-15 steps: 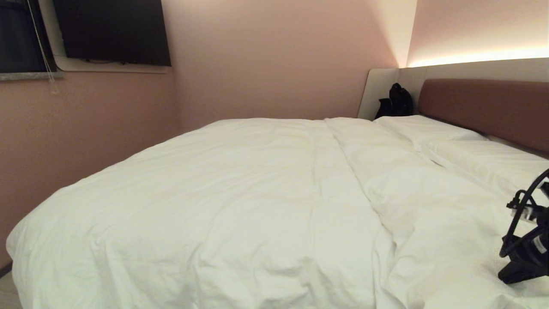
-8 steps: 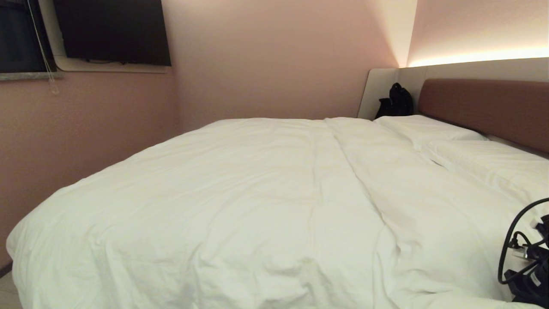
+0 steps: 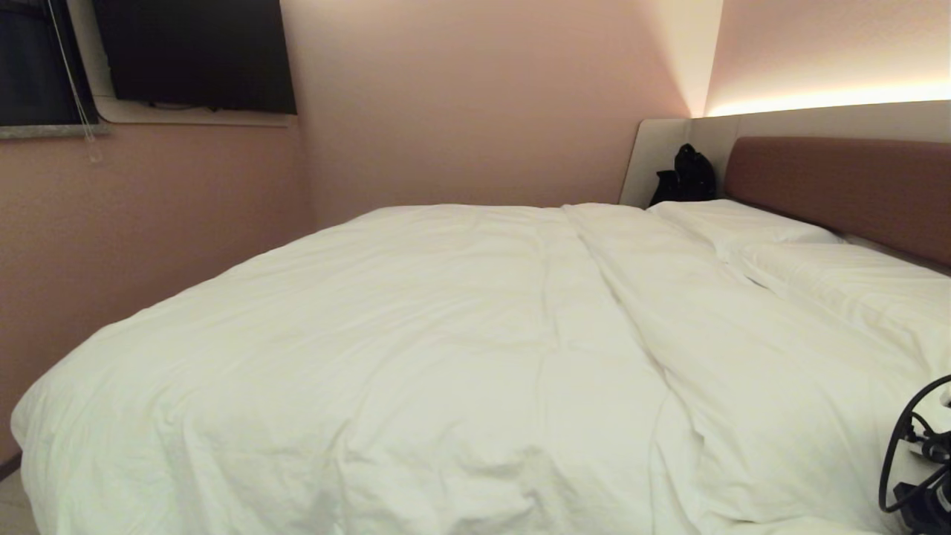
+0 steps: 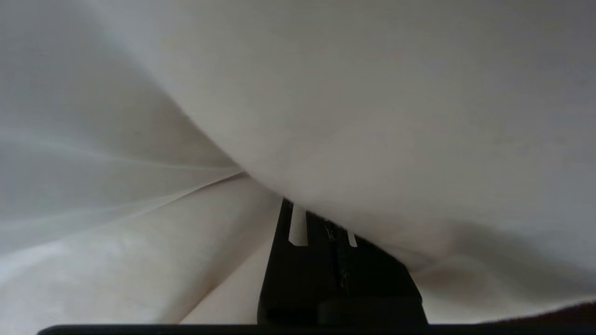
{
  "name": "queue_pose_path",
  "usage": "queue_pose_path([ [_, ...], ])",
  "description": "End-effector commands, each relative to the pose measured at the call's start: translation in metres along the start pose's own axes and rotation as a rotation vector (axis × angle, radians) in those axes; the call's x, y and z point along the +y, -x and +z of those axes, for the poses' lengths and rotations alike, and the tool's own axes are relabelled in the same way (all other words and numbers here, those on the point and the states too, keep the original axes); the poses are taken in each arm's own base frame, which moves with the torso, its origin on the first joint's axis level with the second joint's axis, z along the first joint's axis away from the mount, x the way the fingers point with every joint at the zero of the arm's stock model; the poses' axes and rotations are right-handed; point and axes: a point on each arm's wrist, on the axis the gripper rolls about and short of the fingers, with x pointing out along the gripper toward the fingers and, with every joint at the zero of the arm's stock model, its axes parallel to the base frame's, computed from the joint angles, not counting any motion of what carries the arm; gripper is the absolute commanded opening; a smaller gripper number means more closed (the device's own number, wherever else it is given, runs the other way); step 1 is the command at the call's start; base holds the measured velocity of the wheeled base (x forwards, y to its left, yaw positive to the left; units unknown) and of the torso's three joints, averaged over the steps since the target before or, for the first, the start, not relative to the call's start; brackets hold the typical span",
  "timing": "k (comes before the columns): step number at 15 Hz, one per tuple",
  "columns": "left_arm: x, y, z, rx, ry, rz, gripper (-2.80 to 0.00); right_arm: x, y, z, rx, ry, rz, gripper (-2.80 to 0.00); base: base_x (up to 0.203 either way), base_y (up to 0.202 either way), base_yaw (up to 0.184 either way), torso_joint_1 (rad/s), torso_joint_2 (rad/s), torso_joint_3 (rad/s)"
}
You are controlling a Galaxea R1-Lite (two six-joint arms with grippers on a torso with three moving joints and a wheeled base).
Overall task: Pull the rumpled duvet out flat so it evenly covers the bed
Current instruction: Flatten the corners of the folded blanket
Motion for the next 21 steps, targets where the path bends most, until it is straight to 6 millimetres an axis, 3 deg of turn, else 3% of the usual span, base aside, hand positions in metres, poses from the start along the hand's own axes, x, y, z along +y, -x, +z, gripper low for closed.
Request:
queue_pose_path([
  [1, 0.000, 0.000, 0.000, 0.000, 0.000, 0.000, -2.80, -0.008, -0.018, 0.015, -0.158, -0.008, -0.123, -2.80, 0.000, 0.000, 0.000, 0.000, 0.00, 0.000],
  [5, 0.000, 0.000, 0.000, 0.000, 0.000, 0.000, -2.80, -0.019, -0.036, 0.026, -0.178, -0.028, -0.166, -2.80, 0.000, 0.000, 0.000, 0.000, 0.00, 0.000],
  [12, 0.000, 0.000, 0.000, 0.000, 0.000, 0.000, -2.80, -0.031, -0.032, 0.032, -0.291, -0.013, -0.221, -2.80, 0.000, 0.000, 0.000, 0.000, 0.00, 0.000],
  [15, 0.000, 0.000, 0.000, 0.000, 0.000, 0.000, -2.80, -0.028, -0.006, 0.021, -0.349, -0.009, -0.206, -2.80, 0.000, 0.000, 0.000, 0.000, 0.00, 0.000],
  [21, 0.000, 0.000, 0.000, 0.000, 0.000, 0.000, -2.80, 0.003, 0.068, -0.035, -0.414, 0.114, -0.031, -2.80, 0.000, 0.000, 0.000, 0.000, 0.00, 0.000],
])
